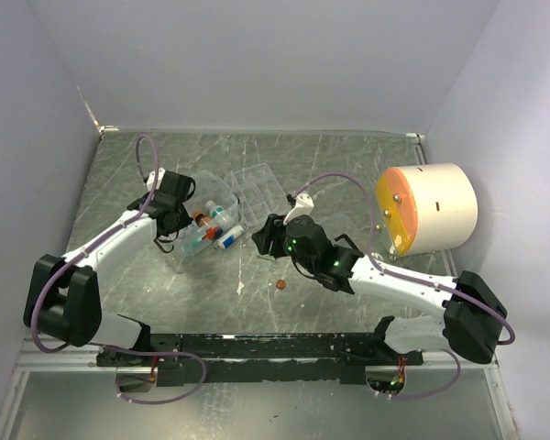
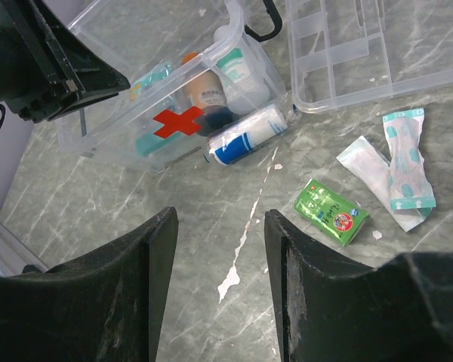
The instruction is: Organize the medicine kit
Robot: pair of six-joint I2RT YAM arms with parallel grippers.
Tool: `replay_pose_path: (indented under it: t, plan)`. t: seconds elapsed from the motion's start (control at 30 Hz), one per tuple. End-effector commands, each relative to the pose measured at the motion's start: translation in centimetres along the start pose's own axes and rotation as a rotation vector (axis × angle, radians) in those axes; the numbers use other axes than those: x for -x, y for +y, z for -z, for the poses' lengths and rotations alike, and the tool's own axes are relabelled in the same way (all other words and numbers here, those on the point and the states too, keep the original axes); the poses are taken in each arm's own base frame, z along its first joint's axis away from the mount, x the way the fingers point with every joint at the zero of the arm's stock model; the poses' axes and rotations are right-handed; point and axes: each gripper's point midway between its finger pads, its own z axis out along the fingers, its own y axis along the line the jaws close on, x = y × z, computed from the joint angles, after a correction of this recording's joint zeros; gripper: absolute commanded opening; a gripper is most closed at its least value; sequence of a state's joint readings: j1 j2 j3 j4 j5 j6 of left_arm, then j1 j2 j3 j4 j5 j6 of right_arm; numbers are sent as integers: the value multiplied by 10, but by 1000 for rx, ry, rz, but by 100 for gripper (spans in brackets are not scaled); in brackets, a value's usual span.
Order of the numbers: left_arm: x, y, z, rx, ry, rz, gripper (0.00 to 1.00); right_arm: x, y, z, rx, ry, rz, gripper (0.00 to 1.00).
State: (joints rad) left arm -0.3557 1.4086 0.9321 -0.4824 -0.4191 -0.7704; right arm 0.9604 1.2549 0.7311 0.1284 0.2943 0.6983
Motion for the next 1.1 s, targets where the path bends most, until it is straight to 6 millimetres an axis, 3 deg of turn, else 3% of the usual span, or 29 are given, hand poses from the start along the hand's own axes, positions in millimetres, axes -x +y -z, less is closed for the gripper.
replay_pose_path:
  t: [0.0, 0.17, 0.4, 0.5, 0.63, 0.77, 0.93, 1.07]
  plan:
    - [0, 18, 2, 76, -12, 10, 38, 5, 1, 1, 11, -24, -17, 50]
    - [6, 22, 10, 81, -31, 15, 40, 5, 3, -1, 18, -20, -19, 49]
    - [22, -1, 25, -34, -39, -9, 45, 5, -1, -1, -4, -22, -13, 49]
    - [36, -9, 40, -88, -73, -5, 47, 8, -7, 0, -33, -33, -3, 49]
    - [65, -27, 76, -237, -165, -26, 53, 9, -17, -1, -78, -22, 14, 49]
    - [93, -55, 132, -496, -288, -112, 66, 6, -36, -5, -134, 7, 27, 50]
    - [113, -77, 194, -743, -438, -226, 83, 0, -72, -10, -229, 70, 101, 53]
    - [118, -80, 218, -836, -527, -248, 87, 3, -92, -15, -279, 114, 184, 59]
